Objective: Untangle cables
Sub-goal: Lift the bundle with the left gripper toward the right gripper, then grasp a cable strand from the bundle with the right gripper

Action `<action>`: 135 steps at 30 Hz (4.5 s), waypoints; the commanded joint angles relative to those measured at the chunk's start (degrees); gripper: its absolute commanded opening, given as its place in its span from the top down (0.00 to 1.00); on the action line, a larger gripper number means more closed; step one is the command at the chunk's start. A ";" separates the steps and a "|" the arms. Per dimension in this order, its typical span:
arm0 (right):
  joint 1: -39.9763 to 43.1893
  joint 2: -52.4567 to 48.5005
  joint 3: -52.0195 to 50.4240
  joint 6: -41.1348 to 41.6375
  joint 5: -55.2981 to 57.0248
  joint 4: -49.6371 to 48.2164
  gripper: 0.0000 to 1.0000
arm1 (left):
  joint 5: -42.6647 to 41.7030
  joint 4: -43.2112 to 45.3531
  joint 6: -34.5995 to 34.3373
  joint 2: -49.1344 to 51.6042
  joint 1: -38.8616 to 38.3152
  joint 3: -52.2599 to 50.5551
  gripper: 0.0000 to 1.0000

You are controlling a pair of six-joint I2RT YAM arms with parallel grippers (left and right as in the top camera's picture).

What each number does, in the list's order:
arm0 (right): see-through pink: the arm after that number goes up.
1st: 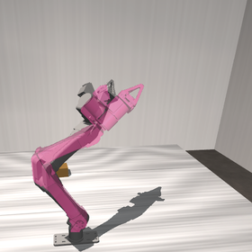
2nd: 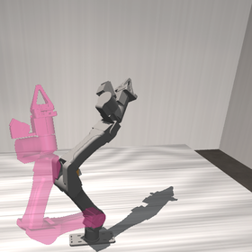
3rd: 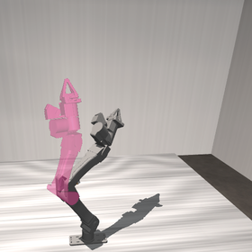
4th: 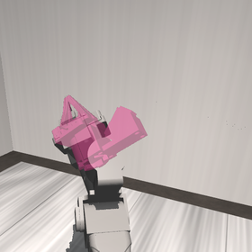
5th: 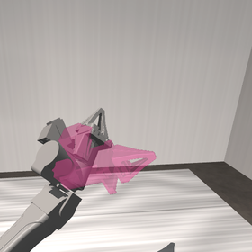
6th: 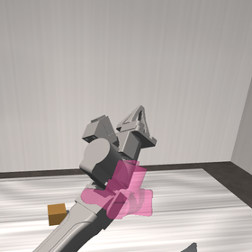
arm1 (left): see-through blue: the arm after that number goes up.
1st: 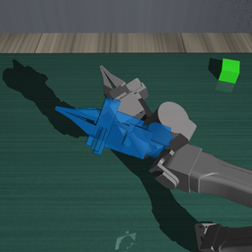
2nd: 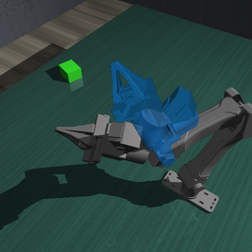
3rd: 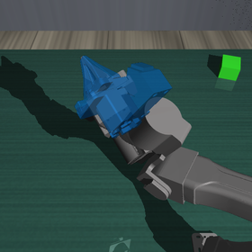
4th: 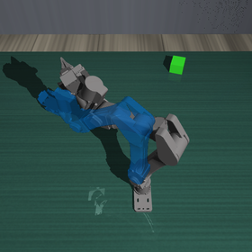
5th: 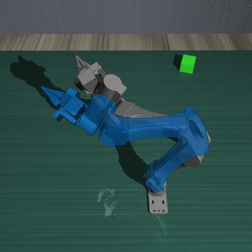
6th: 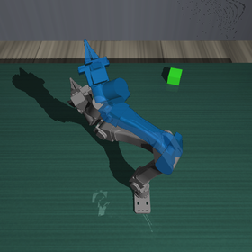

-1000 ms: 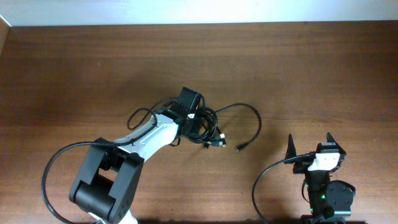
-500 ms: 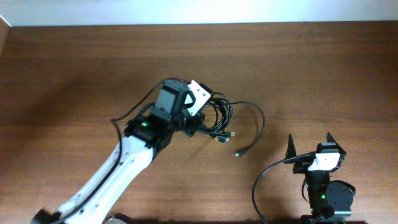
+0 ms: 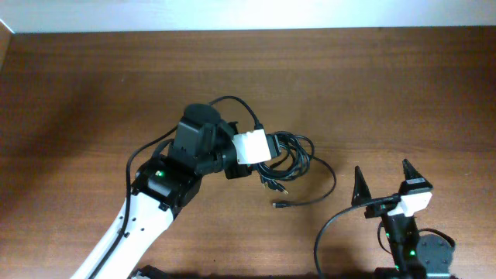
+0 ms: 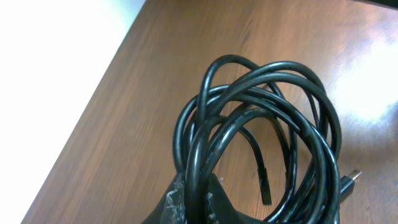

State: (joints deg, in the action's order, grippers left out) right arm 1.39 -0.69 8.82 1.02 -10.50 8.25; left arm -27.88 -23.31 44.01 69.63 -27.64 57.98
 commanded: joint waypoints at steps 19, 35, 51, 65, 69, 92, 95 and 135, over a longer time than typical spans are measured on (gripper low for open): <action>-0.26 -28.55 53.81 16.59 -36.65 46.75 0.11 | -45.13 4.85 9.22 -1.40 -0.13 0.26 1.00; -0.26 -35.95 53.81 13.77 -43.12 56.52 0.35 | -45.64 12.37 17.59 -1.05 -5.33 0.26 1.00; -0.33 -36.02 53.70 9.66 -44.59 58.03 0.66 | -40.09 18.82 17.38 0.24 -9.42 0.26 1.00; -0.31 -36.02 53.66 5.38 -44.33 58.97 0.96 | -32.50 21.86 10.82 0.76 -10.67 0.26 1.00; -0.26 -36.02 53.66 8.61 -44.37 52.61 0.96 | -32.04 17.55 10.67 0.76 -10.67 0.26 1.00; -0.24 -36.02 53.79 22.27 -45.83 31.71 0.96 | -23.96 -0.44 10.67 0.76 -11.34 0.26 1.00; -0.24 -36.02 53.79 24.22 -43.56 31.32 0.96 | -23.91 -1.57 10.67 0.76 -11.58 0.26 1.00; -0.26 -36.06 53.77 18.67 -51.84 22.34 0.96 | -18.49 12.79 0.59 0.76 -11.69 0.26 1.00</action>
State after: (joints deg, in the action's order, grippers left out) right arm 1.39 -37.08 61.60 20.53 -59.88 31.05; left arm -40.77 -11.90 45.17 70.30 -39.11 58.24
